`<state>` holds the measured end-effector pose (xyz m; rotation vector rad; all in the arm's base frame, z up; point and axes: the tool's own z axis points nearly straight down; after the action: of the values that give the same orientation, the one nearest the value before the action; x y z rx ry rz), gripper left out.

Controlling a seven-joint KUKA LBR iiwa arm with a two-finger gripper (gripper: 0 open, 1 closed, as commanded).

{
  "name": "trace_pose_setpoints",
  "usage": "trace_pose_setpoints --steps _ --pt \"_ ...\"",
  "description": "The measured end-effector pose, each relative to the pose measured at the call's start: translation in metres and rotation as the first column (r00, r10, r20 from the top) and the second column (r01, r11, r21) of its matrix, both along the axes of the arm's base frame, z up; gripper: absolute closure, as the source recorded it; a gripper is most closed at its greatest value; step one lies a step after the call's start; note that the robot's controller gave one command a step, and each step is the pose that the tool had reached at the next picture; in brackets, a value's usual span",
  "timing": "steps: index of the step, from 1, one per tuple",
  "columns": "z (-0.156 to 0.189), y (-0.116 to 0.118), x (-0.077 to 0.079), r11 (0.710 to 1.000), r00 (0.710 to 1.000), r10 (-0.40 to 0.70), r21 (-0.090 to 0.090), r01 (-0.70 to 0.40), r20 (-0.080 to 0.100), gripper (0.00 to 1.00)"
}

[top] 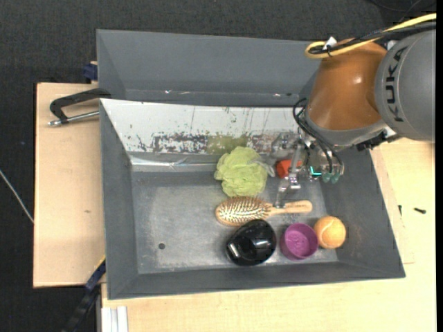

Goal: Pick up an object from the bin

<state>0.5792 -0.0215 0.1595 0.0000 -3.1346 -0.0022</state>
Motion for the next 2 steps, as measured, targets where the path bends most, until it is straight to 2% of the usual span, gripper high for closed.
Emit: trace_pose_setpoints --steps 1,2 --pt "0.005 0.000 0.002 1.000 1.000 0.001 -0.001 -0.001 0.009 0.00" --pt "-0.062 -0.005 -0.018 1.000 1.000 -0.010 -0.001 0.010 0.015 0.00"
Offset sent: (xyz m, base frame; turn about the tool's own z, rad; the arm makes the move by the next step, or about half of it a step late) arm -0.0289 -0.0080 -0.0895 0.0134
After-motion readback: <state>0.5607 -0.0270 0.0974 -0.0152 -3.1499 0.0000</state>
